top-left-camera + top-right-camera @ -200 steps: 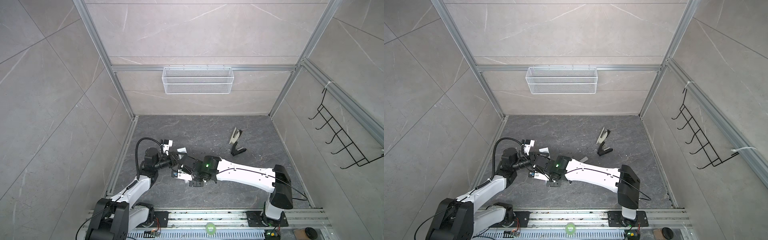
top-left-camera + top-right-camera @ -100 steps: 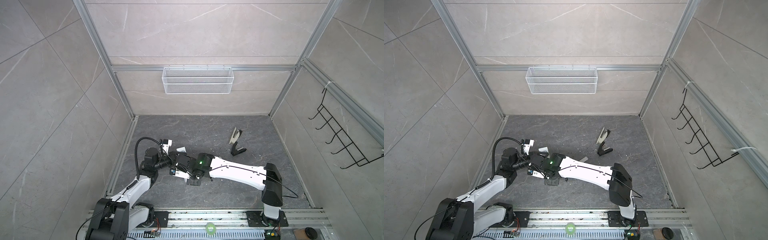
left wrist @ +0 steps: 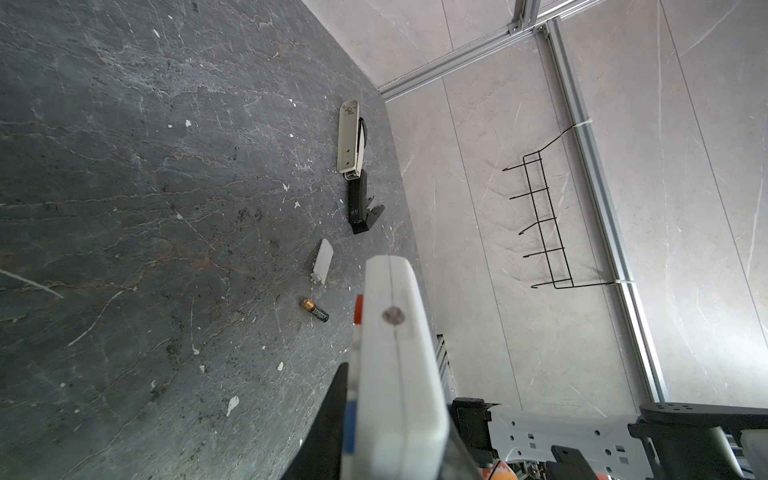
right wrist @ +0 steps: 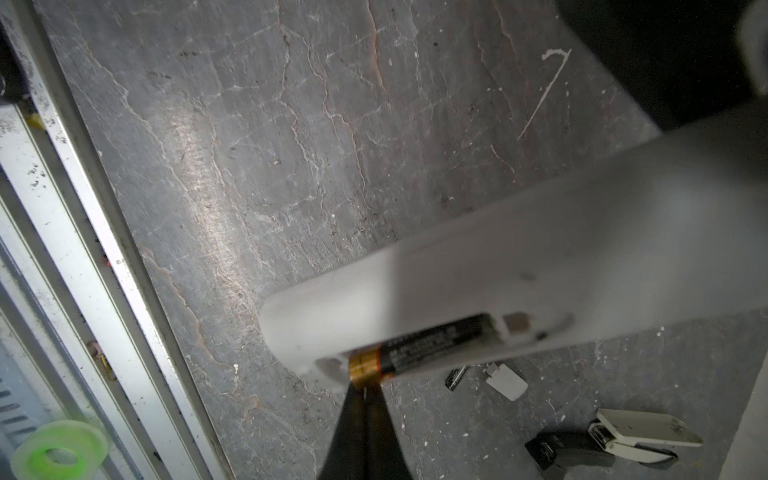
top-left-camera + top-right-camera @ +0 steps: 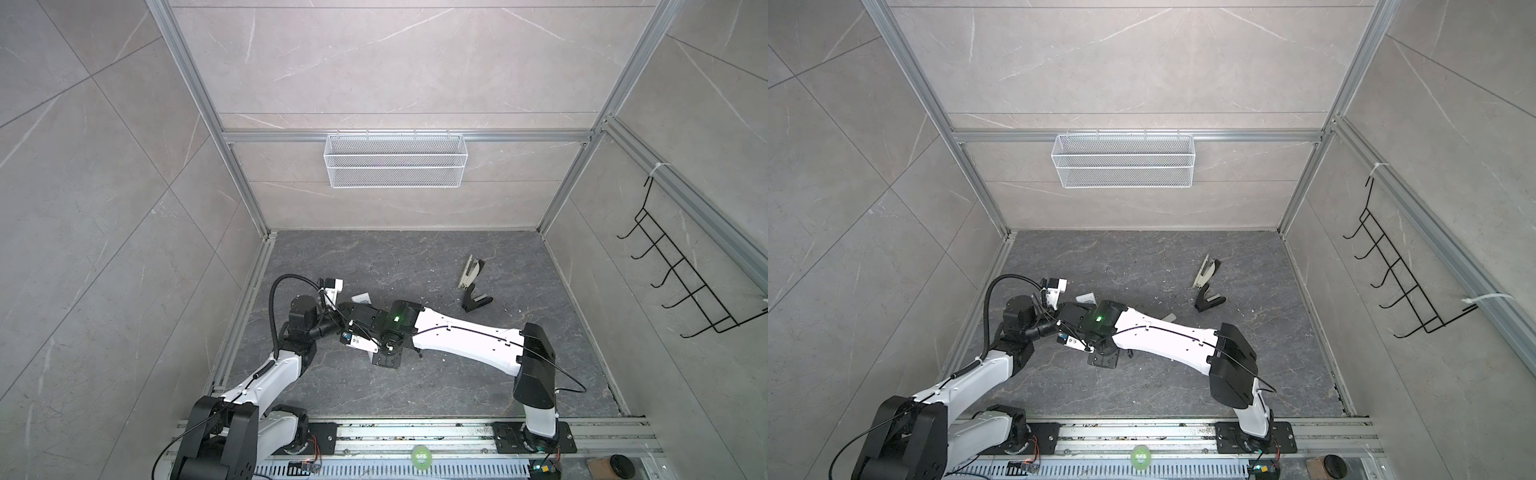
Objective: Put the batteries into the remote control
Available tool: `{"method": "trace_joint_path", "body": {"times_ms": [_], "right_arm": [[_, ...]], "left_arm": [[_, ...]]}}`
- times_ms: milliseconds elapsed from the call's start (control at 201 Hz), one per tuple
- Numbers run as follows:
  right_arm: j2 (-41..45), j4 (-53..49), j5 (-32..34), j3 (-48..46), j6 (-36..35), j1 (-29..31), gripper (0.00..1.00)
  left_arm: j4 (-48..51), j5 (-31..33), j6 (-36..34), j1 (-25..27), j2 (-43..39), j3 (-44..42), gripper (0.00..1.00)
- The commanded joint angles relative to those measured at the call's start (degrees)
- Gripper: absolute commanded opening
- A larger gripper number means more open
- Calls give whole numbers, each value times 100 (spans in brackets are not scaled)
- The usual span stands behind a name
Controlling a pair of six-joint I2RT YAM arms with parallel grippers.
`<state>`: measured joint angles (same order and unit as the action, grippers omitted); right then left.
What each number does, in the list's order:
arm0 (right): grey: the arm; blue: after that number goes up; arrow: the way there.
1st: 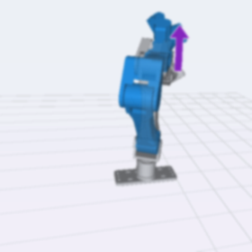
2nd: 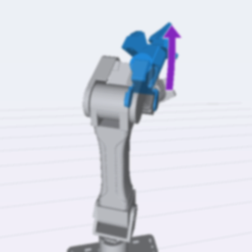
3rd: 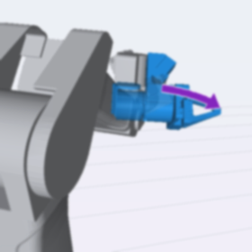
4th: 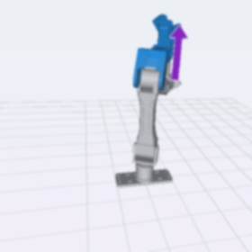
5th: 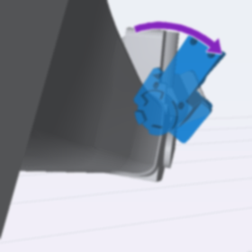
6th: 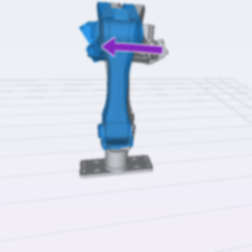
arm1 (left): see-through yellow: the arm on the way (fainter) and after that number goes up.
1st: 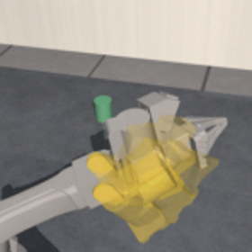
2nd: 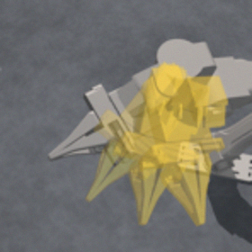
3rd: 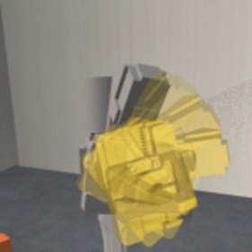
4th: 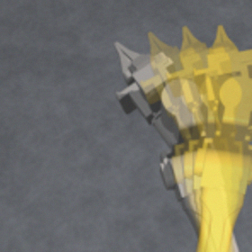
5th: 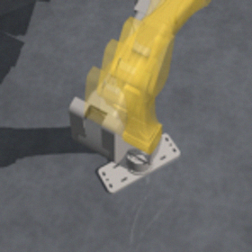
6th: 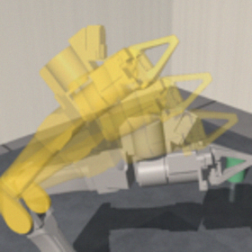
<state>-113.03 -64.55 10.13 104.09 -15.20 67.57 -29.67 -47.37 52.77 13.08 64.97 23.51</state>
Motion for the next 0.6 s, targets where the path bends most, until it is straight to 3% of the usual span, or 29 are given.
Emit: {"method": "trace_joint_path", "body": {"times_ms": [0, 294, 593], "right_arm": [[-364, 260, 283, 60, 175, -216, 2], [-386, 238, 218, 128, 253, -222, 1], [651, 932, -454, -628, 421, -283, 6]], "left_arm": [[-294, -1259, 796, 115, -183, 119, 0], [-241, -1257, 772, 111, -208, 119, 0], [40, -1201, 599, 115, -255, 161, 0]]}}
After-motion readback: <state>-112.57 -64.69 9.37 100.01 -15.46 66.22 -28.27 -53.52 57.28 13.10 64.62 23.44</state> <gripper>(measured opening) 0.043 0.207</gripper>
